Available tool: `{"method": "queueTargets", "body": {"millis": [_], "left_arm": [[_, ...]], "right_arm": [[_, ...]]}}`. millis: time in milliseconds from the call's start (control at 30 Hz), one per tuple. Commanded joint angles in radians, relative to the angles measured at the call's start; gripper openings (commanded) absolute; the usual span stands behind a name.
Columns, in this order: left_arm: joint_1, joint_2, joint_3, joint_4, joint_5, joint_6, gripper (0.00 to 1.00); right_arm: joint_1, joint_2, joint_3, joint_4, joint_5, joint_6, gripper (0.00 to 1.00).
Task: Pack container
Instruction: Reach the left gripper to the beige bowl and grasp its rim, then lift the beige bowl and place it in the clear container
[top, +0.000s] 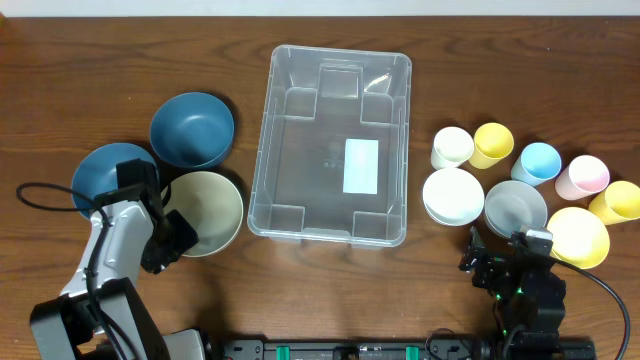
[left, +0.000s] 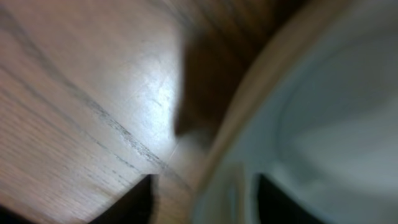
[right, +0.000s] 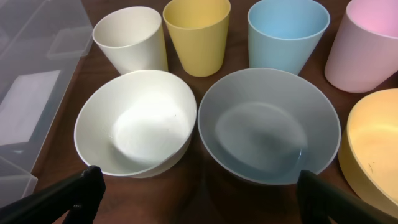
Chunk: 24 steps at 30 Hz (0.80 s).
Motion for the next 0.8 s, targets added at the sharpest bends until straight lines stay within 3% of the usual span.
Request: {"method": "queueTargets", "body": {"millis": [0, 100, 167, 533, 767], "left_arm": [[0.005, -0.005, 0.000, -0.002, -0.003, 0.011, 0.29], [0.005, -0.034, 0.011, -0.042, -0.003, 0.014, 0.11], [0.005, -0.063, 0.023, -0.079, -0.002, 0.014, 0.06], [0.005, -0.381, 0.071, -0.256, -0.002, 0.013, 0.06], [0.005, -0.557, 0.174, -0.249, -0.003, 0.013, 0.06]], "right_arm": [[-0.010, -0.006, -0.001, -0.002, 0.007, -0.011, 0.99], [-0.010, -0.006, -0.001, -0.002, 0.007, -0.011, 0.99], [-0.010, -0.006, -0.001, -0.002, 0.007, -0.011, 0.99], [-0.010, -0.006, -0.001, -0.002, 0.007, -0.011, 0.99], [-0.010, -0.006, -0.001, -0.002, 0.007, -0.011, 0.99]]}}
